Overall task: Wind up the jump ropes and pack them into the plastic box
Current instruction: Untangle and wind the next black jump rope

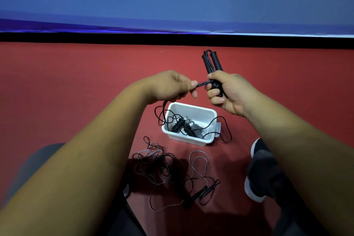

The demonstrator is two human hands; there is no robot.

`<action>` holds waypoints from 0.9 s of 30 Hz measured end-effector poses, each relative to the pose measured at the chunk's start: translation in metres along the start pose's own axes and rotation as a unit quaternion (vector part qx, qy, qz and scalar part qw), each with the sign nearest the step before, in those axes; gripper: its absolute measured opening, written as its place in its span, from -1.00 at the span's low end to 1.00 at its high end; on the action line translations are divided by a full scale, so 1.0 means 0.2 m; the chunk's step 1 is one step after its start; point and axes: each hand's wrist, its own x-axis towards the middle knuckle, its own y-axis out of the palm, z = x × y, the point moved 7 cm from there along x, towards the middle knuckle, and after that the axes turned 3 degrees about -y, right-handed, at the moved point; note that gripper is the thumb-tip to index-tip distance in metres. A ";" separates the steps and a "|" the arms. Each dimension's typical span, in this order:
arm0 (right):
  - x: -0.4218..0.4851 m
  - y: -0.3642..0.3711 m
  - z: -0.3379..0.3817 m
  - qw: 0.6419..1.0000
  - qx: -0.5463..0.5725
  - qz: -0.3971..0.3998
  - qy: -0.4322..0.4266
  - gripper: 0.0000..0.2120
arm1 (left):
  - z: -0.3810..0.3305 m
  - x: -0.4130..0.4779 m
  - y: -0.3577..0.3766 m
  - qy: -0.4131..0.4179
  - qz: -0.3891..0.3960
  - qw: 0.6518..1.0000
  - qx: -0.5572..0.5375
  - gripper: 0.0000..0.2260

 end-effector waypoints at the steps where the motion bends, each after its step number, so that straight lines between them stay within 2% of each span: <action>1: 0.01 -0.01 -0.01 1.000 -0.007 -0.012 -0.002 -0.90 | 0.00 -0.01 0.00 0.005 0.011 1.000 0.007 -0.68; 3: 0.01 -0.03 -0.02 1.000 -0.014 -0.022 -0.005 -0.89 | 0.00 -0.02 0.00 0.006 0.028 1.000 0.012 -0.75; 6: 0.03 -0.03 -0.02 1.000 -0.017 -0.014 -0.002 -0.83 | 0.02 -0.04 0.02 -0.003 0.097 0.995 0.015 -0.82; 9: 0.04 -0.01 -0.01 0.999 -0.025 0.019 0.014 -0.80 | 0.03 -0.07 0.03 -0.003 0.147 0.989 -0.002 -0.79; 14: 0.02 0.01 0.01 0.998 -0.030 0.054 0.022 -0.88 | 0.03 -0.09 -0.01 0.014 0.170 0.985 -0.012 -0.77; 17: 0.02 0.01 0.00 0.997 -0.015 0.065 0.038 -0.83 | 0.04 -0.08 -0.04 0.016 0.153 0.988 -0.026 -0.77; 27: -0.06 0.09 -0.01 0.986 -0.030 0.140 0.080 -0.85 | 0.17 0.01 0.01 -0.053 0.084 0.993 0.057 -0.82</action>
